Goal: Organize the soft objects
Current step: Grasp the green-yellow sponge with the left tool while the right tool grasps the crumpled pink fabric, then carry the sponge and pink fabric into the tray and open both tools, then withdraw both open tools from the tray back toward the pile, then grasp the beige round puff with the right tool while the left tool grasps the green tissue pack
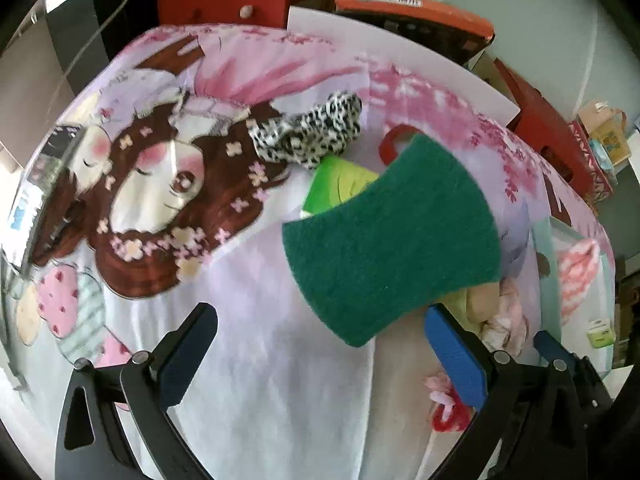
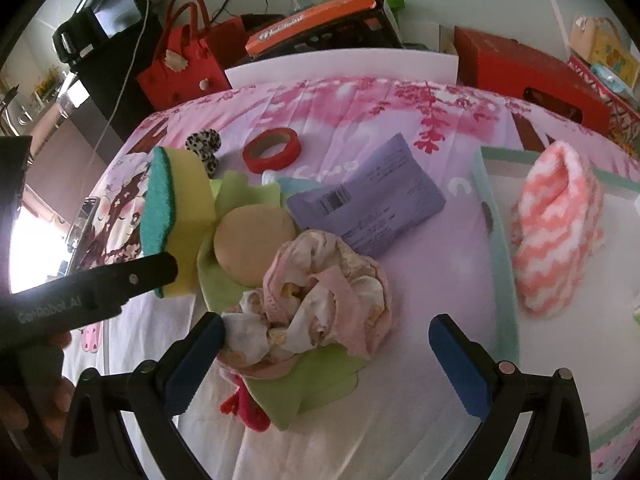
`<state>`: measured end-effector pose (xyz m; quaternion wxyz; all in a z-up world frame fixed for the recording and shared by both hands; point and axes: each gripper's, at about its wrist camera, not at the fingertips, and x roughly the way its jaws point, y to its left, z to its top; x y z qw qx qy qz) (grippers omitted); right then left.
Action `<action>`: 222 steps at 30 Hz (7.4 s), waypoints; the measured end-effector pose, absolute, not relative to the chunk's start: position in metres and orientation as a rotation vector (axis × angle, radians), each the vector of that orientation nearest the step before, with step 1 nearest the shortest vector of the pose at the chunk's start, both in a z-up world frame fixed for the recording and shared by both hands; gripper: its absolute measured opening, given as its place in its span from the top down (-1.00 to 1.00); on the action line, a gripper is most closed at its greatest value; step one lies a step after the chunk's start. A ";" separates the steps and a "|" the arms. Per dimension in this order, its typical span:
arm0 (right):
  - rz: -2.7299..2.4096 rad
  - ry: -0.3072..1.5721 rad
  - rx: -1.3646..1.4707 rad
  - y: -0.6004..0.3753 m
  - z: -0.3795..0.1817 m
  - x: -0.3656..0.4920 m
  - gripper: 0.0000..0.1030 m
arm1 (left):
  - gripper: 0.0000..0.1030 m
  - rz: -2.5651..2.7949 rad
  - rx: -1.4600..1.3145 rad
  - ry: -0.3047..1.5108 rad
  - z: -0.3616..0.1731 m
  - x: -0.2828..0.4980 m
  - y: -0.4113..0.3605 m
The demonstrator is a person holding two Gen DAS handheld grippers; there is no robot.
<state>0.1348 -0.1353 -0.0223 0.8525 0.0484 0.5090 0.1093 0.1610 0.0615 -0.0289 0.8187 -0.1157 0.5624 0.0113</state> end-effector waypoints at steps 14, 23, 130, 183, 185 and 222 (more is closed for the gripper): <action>0.233 1.073 0.115 -0.137 -0.026 0.137 -1.00 | -0.96 0.041 -0.393 1.228 -0.046 0.163 0.071; 0.236 1.069 0.123 -0.137 -0.026 0.136 -0.96 | -0.73 0.029 -0.357 1.209 -0.042 0.170 0.062; -0.455 0.956 0.454 -0.426 0.003 0.062 -0.23 | -0.41 -0.531 0.173 1.063 -0.017 0.111 -0.221; -0.071 0.659 0.331 -0.278 0.077 0.108 -1.00 | -1.00 0.059 -0.117 0.866 0.056 0.152 0.021; -0.024 0.667 0.304 -0.258 0.076 0.112 -1.00 | -1.00 0.070 -0.138 0.873 0.055 0.152 0.031; 0.303 0.962 0.126 -0.113 -0.019 0.158 -0.56 | -1.00 0.028 -0.290 1.108 -0.030 0.205 0.060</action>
